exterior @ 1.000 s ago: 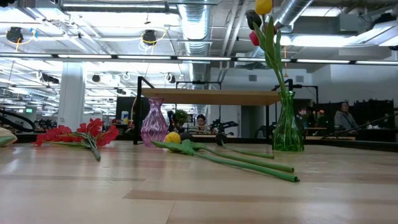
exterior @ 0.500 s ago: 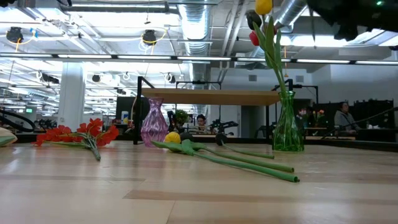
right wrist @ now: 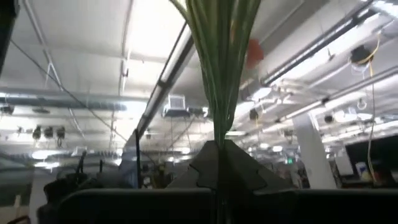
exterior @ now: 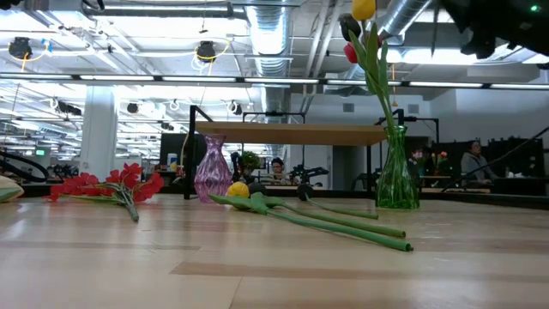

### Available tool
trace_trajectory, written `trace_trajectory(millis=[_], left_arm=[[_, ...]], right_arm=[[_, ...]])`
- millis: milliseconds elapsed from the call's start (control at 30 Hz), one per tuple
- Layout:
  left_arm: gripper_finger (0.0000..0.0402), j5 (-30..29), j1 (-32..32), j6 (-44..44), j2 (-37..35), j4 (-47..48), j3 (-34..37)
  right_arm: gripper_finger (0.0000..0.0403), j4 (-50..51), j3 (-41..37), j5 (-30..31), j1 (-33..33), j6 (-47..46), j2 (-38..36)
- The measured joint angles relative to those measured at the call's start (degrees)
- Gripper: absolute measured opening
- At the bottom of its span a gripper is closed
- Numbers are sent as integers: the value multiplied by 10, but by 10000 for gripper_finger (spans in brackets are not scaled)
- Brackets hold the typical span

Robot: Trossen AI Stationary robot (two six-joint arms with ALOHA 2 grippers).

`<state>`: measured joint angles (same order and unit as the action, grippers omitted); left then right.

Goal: Pick and place flowers into a vace then onto a shelf
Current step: Put the right orange flowers into the green vase

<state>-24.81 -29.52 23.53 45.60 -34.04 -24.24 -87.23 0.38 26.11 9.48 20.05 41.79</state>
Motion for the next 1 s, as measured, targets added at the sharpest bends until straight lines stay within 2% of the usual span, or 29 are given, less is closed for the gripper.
trace_trajectory(millis=[133,433,600,700,867,1000], left_arm=[[16,3,0,0,0,-15,0],[16,4,0,-4,12,-30,0],[16,31,37,-15,59,-138,-9],[16,57,79,-68,95,-119,-62],[16,93,136,-176,201,23,-200],[16,131,141,-170,289,74,-304]], right_arm=[[0,-4,1,25,31,39,26],[0,-20,1,40,53,40,55],[0,-20,4,16,64,43,54],[0,-20,4,-27,83,44,54],[0,-3,31,-53,129,63,54],[0,36,51,-53,174,74,54]])
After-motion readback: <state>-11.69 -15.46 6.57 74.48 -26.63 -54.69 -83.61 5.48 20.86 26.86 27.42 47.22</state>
